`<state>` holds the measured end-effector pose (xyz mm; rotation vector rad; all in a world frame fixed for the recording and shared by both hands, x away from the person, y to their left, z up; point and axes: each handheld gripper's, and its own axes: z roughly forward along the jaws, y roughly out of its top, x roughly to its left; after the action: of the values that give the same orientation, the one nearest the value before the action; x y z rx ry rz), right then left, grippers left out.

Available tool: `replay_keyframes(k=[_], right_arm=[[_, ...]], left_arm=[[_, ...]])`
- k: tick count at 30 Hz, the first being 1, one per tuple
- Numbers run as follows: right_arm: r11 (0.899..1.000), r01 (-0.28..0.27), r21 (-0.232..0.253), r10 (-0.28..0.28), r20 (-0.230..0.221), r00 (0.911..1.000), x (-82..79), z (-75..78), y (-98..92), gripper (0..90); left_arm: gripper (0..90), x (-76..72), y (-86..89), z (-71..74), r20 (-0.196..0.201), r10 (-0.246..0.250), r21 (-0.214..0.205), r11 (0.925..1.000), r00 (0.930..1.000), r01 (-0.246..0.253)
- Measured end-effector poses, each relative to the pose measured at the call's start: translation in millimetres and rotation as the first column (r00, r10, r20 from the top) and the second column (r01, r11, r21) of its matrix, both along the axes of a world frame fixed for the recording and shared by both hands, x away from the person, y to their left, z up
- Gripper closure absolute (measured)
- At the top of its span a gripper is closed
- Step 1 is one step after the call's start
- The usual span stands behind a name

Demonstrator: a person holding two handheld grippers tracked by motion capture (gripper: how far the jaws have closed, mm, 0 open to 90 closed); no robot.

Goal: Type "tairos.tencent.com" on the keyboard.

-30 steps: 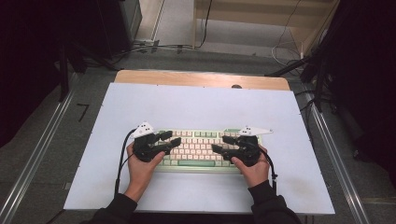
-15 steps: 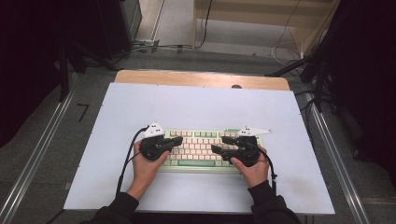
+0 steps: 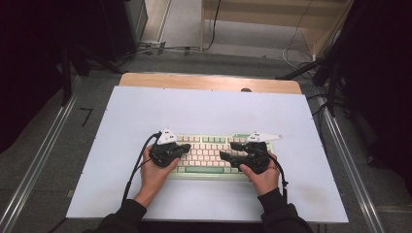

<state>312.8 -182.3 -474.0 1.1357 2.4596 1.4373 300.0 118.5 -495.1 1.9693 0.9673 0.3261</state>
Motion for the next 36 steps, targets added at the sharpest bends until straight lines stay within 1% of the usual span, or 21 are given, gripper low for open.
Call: replay_keyframes(k=[3, 5, 6, 9, 10, 12, 14, 17, 20, 22, 24, 25, 26, 29, 31, 34, 35, 36], right_arm=[[1.000, 0.002, -0.006, -0.002, 0.001, 1.0000, 0.2, -0.2, 0.1, 32.8], [1.000, 0.000, -0.008, 0.000, 0.000, 1.0000, 0.2, -0.4, 0.3, 32.8], [1.000, -0.001, -0.009, 0.001, 0.002, 1.0000, 0.1, -0.4, 0.5, 32.8], [1.000, 0.000, -0.014, 0.000, 0.001, 1.0000, -0.8, -0.4, 1.5, 32.8], [1.000, -0.001, -0.016, 0.001, 0.002, 1.0000, -1.0, -0.6, 2.0, 32.8], [1.000, -0.005, -0.022, 0.005, 0.005, 1.0000, -1.1, -0.7, 2.5, 32.8], [1.000, -0.004, -0.019, 0.004, 0.006, 1.0000, -1.1, -0.7, 2.3, 32.8], [1.000, -0.002, -0.018, 0.002, 0.007, 1.0000, -1.0, -0.4, 1.7, 32.8], [1.000, -0.005, -0.019, 0.005, 0.007, 1.0000, -1.3, -0.4, 2.2, 32.9], [1.000, -0.006, -0.019, 0.006, 0.010, 0.9999, -1.0, -0.5, 2.3, 32.9], [1.000, -0.004, -0.017, 0.004, 0.011, 0.9999, -1.0, -0.3, 2.2, 32.9], [1.000, -0.003, -0.018, 0.004, 0.012, 0.9999, -1.1, -0.2, 2.1, 33.0], [1.000, -0.003, -0.019, 0.004, 0.013, 0.9999, -1.3, 0.0, 2.0, 33.1], [1.000, -0.004, -0.020, 0.004, 0.011, 0.9999, -2.0, 0.4, 2.2, 33.4], [1.000, -0.005, -0.020, 0.005, 0.012, 0.9999, -1.8, 0.4, 2.3, 34.0], [1.000, -0.005, -0.025, 0.005, 0.016, 0.9998, -1.9, 0.0, 3.3, 35.1], [1.000, -0.006, -0.029, 0.007, 0.015, 0.9999, -2.2, 0.0, 3.5, 35.9], [0.999, -0.008, -0.031, 0.008, 0.015, 0.9998, -2.6, 0.0, 3.8, 36.8]], left_arm=[[90.0, 0.1, -0.6, -0.1, -0.002, -0.001, 0.003, 1.0000, 1.0000, 0.001], [90.0, 0.3, -1.0, -0.5, -0.004, -0.003, 0.011, 0.9999, 1.0000, 0.003], [90.0, 0.4, -1.7, -1.1, -0.011, -0.002, 0.021, 0.9998, 0.9999, 0.003], [90.0, -0.1, -2.9, -0.5, -0.011, -0.006, 0.030, 0.9995, 0.9999, 0.006], [90.0, -0.6, -2.6, 0.0, -0.007, -0.012, 0.027, 0.9995, 0.9999, 0.012], [89.8, -2.1, -0.9, 3.1, 0.014, -0.014, -0.003, 0.9999, 0.9998, 0.014], [76.2, -3.8, 2.5, 8.9, 0.029, -0.007, -0.050, 0.9987, 0.9996, 0.009], [58.8, -6.3, 8.2, 15.9, 0.042, 0.003, -0.077, 0.9970, 0.9991, 0.000], [50.7, -8.9, 14.6, 19.6, 0.045, 0.006, -0.107, 0.9943, 0.9990, -0.001], [47.3, -11.3, 19.2, 20.7, 0.044, 0.009, -0.138, 0.9904, 0.9990, -0.002], [46.2, -13.6, 24.7, 21.3, 0.042, 0.013, -0.156, 0.9878, 0.9990, -0.007], [46.1, -15.3, 29.1, 21.3, 0.042, 0.025, -0.174, 0.9846, 0.9988, -0.017], [46.0, -16.8, 33.1, 21.2, 0.040, 0.035, -0.191, 0.9811, 0.9986, -0.027], [45.2, -19.7, 44.5, 19.5, 0.021, 0.069, -0.255, 0.9650, 0.9974, -0.062], [45.2, -20.0, 49.7, 17.8, 0.011, 0.088, -0.278, 0.9571, 0.9960, -0.082], [44.5, -19.9, 53.5, 17.0, 0.008, 0.108, -0.279, 0.9548, 0.9941, -0.101], [44.5, -20.1, 53.7, 16.9, 0.010, 0.110, -0.285, 0.9531, 0.9939, -0.103], [44.5, -20.4, 53.8, 17.2, 0.012, 0.109, -0.285, 0.9532, 0.9939, -0.102]])
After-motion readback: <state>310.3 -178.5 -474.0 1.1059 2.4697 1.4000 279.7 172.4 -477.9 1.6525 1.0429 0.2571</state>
